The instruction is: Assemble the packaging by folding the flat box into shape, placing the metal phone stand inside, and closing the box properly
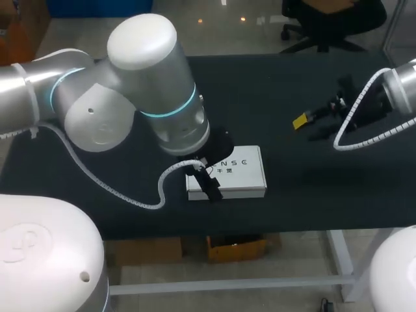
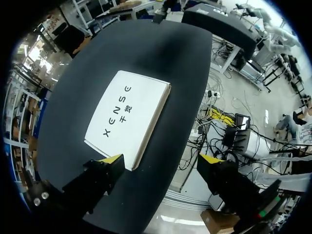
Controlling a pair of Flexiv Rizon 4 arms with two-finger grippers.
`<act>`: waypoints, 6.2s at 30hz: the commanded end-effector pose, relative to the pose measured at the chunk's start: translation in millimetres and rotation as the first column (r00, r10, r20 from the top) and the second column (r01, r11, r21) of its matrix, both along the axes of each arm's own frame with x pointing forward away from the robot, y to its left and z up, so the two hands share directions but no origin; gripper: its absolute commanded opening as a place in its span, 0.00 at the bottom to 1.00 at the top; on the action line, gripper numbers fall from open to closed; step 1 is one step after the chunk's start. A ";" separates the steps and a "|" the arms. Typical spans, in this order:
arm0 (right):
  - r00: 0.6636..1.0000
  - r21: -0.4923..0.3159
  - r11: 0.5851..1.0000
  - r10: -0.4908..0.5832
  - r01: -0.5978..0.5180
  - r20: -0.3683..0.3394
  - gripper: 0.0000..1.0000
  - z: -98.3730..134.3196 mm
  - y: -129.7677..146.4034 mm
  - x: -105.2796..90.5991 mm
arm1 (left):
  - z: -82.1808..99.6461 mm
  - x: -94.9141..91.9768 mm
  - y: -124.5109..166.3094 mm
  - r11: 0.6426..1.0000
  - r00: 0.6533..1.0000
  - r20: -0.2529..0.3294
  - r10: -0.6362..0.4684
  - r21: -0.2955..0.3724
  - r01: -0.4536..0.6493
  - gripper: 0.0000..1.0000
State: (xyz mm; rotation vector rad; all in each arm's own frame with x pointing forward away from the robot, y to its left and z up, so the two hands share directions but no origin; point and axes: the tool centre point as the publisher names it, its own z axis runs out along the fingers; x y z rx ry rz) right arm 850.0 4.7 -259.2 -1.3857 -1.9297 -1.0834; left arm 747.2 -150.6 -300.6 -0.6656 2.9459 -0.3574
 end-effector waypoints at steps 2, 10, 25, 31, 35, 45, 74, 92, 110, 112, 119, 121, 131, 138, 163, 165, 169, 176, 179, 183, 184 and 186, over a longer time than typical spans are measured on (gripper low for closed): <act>1.000 0.002 1.000 -0.002 0.002 0.003 1.00 0.2 -0.4 -1.3 | 0.1 1.1 -4.7 1.000 1.000 -0.002 0.004 0.017 -0.004 1.00; 1.000 0.015 1.000 -0.003 0.003 0.001 1.00 -0.7 -3.2 -0.2 | 0.1 1.1 -4.7 1.000 1.000 -0.002 0.004 0.017 -0.004 1.00; 0.961 -0.014 0.999 -0.039 0.044 0.275 1.00 21.1 -38.4 35.3 | -16.8 -27.0 -23.4 0.965 0.965 -0.015 0.263 0.016 -0.263 1.00; 0.921 0.004 1.000 -0.016 0.016 0.389 1.00 23.5 -41.0 53.1 | -27.2 -32.5 -27.3 0.912 0.909 -0.102 0.403 -0.039 -0.409 1.00; 0.885 0.028 1.000 -0.026 0.015 0.464 1.00 24.5 -43.1 67.6 | -36.8 -36.7 -31.9 0.874 0.870 -0.145 0.471 -0.053 -0.483 1.00; 0.851 0.044 0.994 0.067 -0.105 0.520 1.00 29.6 -37.9 86.5 | -59.7 -37.9 -38.4 0.805 0.798 -0.173 0.577 -0.047 -0.591 1.00; 0.720 -0.003 0.996 -0.062 0.088 0.692 1.00 25.2 -60.1 81.5 | -81.9 -26.8 -59.6 0.664 0.654 -0.177 0.736 -0.001 -0.748 1.00; 0.658 -0.068 0.984 -0.058 0.164 0.750 1.00 27.2 -87.4 78.5 | -93.2 -6.9 -74.1 0.530 0.529 -0.040 0.848 0.041 -0.847 1.00; 0.658 -0.068 0.984 -0.058 0.164 0.750 1.00 27.2 -87.4 78.5 | -98.6 25.9 -73.4 0.474 0.474 -0.016 0.880 0.070 -0.878 1.00; 0.658 -0.068 0.984 -0.058 0.164 0.750 1.00 27.2 -87.4 78.5 | -98.8 31.4 -72.3 0.469 0.469 -0.020 0.883 0.073 -0.880 1.00; 0.658 -0.068 0.984 -0.058 0.164 0.750 1.00 27.2 -87.4 78.5 | -98.3 52.6 -66.9 0.458 0.456 -0.042 0.889 0.085 -0.885 1.00; 0.658 -0.068 0.984 -0.058 0.164 0.750 1.00 27.2 -87.4 78.5 | -98.4 59.1 -65.0 0.453 0.451 -0.049 0.891 0.088 -0.887 1.00; 0.658 -0.068 0.984 -0.058 0.164 0.750 1.00 27.2 -87.4 78.5 | -97.6 91.3 -52.4 0.424 0.418 -0.080 0.905 0.094 -0.901 1.00; 0.658 -0.068 0.984 -0.058 0.164 0.750 1.00 27.2 -87.4 78.5 | -94.2 117.5 -43.0 0.412 0.404 -0.090 0.910 0.100 -0.906 1.00; 0.658 -0.068 0.984 -0.058 0.164 0.750 1.00 27.2 -87.4 78.5 | -90.1 141.4 -35.7 0.395 0.385 -0.104 0.917 0.111 -0.912 1.00; 0.658 -0.068 0.984 -0.058 0.164 0.750 1.00 27.2 -87.4 78.5 | -90.1 141.4 -35.7 0.395 0.385 -0.104 0.917 0.111 -0.912 1.00; 0.658 -0.068 0.984 -0.058 0.164 0.750 1.00 27.2 -87.4 78.5 | -90.1 141.4 -35.7 0.395 0.385 -0.104 0.917 0.111 -0.912 1.00; 0.591 -0.043 0.986 -0.062 0.162 0.804 1.00 27.5 -90.7 78.7 | -88.4 147.8 -35.0 0.377 0.368 -0.103 0.924 0.103 -0.920 1.00; 0.571 -0.037 0.989 -0.052 0.143 0.820 1.00 27.3 -90.8 80.6 | -87.7 152.2 -35.2 0.370 0.358 -0.117 0.926 0.100 -0.924 1.00; 0.560 -0.042 0.990 -0.040 0.132 0.828 1.00 28.2 -89.5 84.6 | -88.0 160.2 -34.8 0.361 0.349 -0.124 0.929 0.102 -0.927 1.00; 0.559 -0.045 0.991 -0.036 0.130 0.828 1.00 27.9 -89.5 86.0 | -88.3 162.1 -35.6 0.358 0.346 -0.118 0.931 0.106 -0.928 1.00; 0.558 -0.048 0.991 -0.032 0.128 0.829 1.00 27.3 -89.4 88.4 | -88.5 165.7 -36.2 0.360 0.347 -0.119 0.930 0.108 -0.927 1.00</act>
